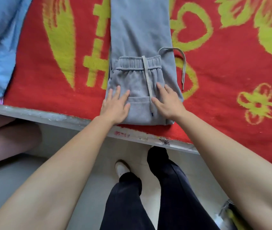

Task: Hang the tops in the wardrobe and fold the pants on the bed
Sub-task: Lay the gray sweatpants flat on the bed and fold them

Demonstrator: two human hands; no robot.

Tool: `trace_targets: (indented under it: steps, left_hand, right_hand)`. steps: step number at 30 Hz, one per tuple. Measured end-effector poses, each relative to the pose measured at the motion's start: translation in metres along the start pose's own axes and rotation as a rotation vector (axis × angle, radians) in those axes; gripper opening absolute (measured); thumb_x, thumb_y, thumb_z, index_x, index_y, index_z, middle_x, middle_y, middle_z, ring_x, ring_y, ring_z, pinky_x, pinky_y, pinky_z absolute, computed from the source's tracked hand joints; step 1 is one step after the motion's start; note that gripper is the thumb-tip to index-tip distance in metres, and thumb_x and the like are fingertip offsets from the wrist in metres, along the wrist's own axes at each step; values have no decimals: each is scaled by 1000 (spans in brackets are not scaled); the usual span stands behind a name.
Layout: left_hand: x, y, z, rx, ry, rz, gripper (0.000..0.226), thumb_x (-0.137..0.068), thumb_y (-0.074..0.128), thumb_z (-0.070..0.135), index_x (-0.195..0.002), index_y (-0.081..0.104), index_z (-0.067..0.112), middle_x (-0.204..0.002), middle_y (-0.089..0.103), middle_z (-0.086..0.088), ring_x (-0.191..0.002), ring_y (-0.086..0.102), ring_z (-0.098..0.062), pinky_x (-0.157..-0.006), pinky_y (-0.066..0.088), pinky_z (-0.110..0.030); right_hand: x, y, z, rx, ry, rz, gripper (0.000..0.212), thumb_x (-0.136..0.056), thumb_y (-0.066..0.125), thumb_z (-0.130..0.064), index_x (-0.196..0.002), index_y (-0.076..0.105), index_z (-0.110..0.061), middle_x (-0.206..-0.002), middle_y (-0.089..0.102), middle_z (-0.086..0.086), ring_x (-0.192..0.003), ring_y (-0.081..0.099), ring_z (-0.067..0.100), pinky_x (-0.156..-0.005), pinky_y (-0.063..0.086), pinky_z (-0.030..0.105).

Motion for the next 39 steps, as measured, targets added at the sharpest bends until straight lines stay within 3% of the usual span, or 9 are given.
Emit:
trace_targets:
  steps: [3, 12, 15, 19, 24, 27, 31, 36, 39]
  left_hand:
    - [-15, 18, 0, -53, -48, -44, 58, -104, 28, 45, -157, 7, 37, -166, -9, -2, -151, -12, -33, -119, 7, -52]
    - [-31, 25, -1, -74, -56, -59, 60, -102, 29, 49, -157, 7, 38, -166, -11, -3, -150, -17, -32, -118, 2, -52]
    - [-14, 12, 5, -41, 4, 75, 64, -100, 37, 51, -157, 17, 28, -166, -2, -8, -151, -8, -32, -120, 6, -52]
    - [27, 15, 18, -175, 202, 268, 74, -90, 53, 53, -150, 36, 13, -163, 12, -20, -151, 7, -38, -117, 15, -60]
    - [28, 45, -2, -505, 197, 173, 105, -74, 73, 30, -158, 10, 20, -164, -1, -19, -151, -1, -39, -118, 3, -62]
    - [15, 38, -8, -544, 135, 189, 108, -79, 72, 13, -157, -2, 19, -164, -5, -19, -151, -1, -40, -119, 8, -58]
    - [22, 28, 4, -549, 144, 132, 91, -85, 65, 8, -156, 8, 17, -163, 4, -20, -150, 8, -39, -120, 12, -58]
    - [72, 1, 13, -473, 167, 66, 80, -89, 64, 14, -154, 17, 20, -163, 13, -16, -150, 12, -34, -120, 15, -54]
    - [114, -1, 16, -417, 195, 13, 74, -88, 63, 18, -151, 23, 20, -158, 25, -11, -146, 22, -31, -116, 24, -51]
  right_hand:
    - [-6, 23, 12, 174, -46, -65, 70, -102, 40, -49, -161, 7, -27, -166, 9, 17, -150, 15, 36, -120, 19, 49]
    - [-21, 21, 16, 319, -81, -43, 74, -100, 42, -54, -160, 12, -24, -164, 12, 18, -146, 19, 40, -114, 27, 54]
    - [1, 13, 5, 326, -185, 72, 76, -101, 46, -48, -160, 16, -11, -164, 7, 25, -148, 21, 41, -116, 28, 52]
    - [47, 35, -6, 456, -379, 122, 92, -89, 56, -52, -159, 17, -9, -164, 2, 26, -151, 6, 46, -120, 18, 59]
    - [43, 61, 9, 657, -222, 24, 83, -92, 47, -20, -160, 0, -13, -166, -9, 20, -150, 0, 49, -119, 14, 62]
    - [36, 58, 4, 749, -206, 23, 69, -100, 35, -11, -159, -1, -10, -165, -1, 23, -148, 13, 51, -113, 28, 61]
    - [48, 48, -7, 717, -165, 0, 66, -99, 40, 0, -158, 11, -10, -163, 12, 21, -142, 30, 46, -87, 53, 52]
    - [91, 17, -31, 601, -170, 20, 56, -87, 52, -5, -140, 40, -19, -132, 48, 8, -106, 61, 36, -66, 43, 42]
    - [129, 11, -40, 585, -206, 7, 40, -89, 56, -18, -128, 51, -22, -122, 60, 0, -101, 65, 34, -67, 43, 38]
Point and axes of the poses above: each hand's wrist, its own x-axis away from the middle knuckle, its own y-axis out of the palm, z = x × y, the point moved 9 cm from there along -x, towards the middle knuckle
